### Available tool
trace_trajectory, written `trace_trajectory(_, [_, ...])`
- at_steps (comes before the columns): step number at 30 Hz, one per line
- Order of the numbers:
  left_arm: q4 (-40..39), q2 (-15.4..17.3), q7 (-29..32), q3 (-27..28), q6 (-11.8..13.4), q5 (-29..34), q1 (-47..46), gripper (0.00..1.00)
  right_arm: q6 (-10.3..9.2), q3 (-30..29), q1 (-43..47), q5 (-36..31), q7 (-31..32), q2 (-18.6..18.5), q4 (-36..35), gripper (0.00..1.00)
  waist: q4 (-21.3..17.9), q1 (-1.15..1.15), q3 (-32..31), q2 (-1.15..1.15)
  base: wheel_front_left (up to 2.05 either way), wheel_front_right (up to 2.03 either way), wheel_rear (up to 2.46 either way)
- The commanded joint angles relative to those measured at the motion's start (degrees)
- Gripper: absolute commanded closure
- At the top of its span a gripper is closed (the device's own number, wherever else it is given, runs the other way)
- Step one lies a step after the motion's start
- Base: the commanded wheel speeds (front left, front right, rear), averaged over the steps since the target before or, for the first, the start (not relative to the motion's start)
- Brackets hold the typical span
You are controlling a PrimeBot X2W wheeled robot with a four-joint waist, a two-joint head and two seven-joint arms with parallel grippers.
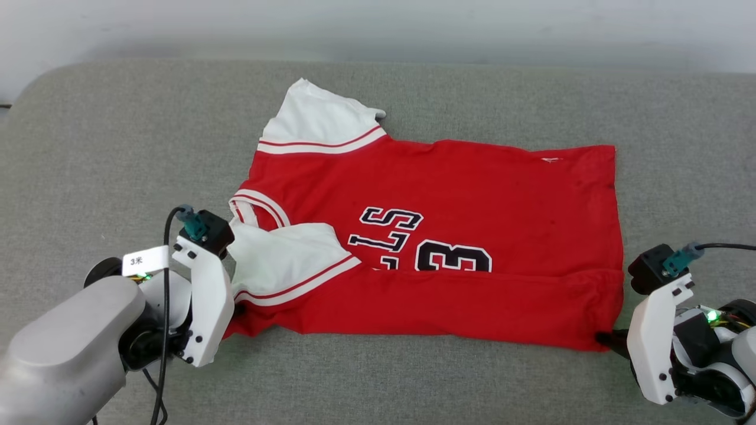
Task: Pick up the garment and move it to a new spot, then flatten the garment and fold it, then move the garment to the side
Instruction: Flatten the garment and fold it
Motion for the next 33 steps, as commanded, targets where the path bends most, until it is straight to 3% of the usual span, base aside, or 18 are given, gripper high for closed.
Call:
trace_trajectory(1, [-0.1, 0.5, -0.2, 0.0, -0.2, -0.4, 0.8, 1.00, -0.05, 0.1, 1.0, 0.5, -0.7, 0.0, -0.5, 1.00, -0.2, -0.01, -1.0, 0.00, 0.00, 0.00, 0.00])
trace_trajectory(8, [-2.3, 2.9, -1.6, 0.2, 0.2, -1.4, 3.2, 1.00, -0.05, -3.2, 4.7, 2.6, -3.2, -3.1, -5.1, 1.00, -1.1, -0.01, -4.4, 0.00, 0.00, 0.00, 0.00])
trace_trajectory(22, [-12.2, 9.8, -2.8, -0.4, 4.3, -4.2, 11.0, 1.00, -0.06, -11.2, 15.9, 3.1, -0.7, -7.3, -13.0, 1.00, -2.0, -0.01, -7.7, 0.00, 0.00, 0.00, 0.00])
trace_trajectory(33, [-11.3, 9.2, -4.0, -0.7, 5.9, -5.0, 13.7, 1.00, -0.07, -14.6, 19.9, 1.4, 3.0, -4.8, -11.9, 1.00, -1.8, -0.01, -4.5, 0.00, 0.00, 0.00, 0.00])
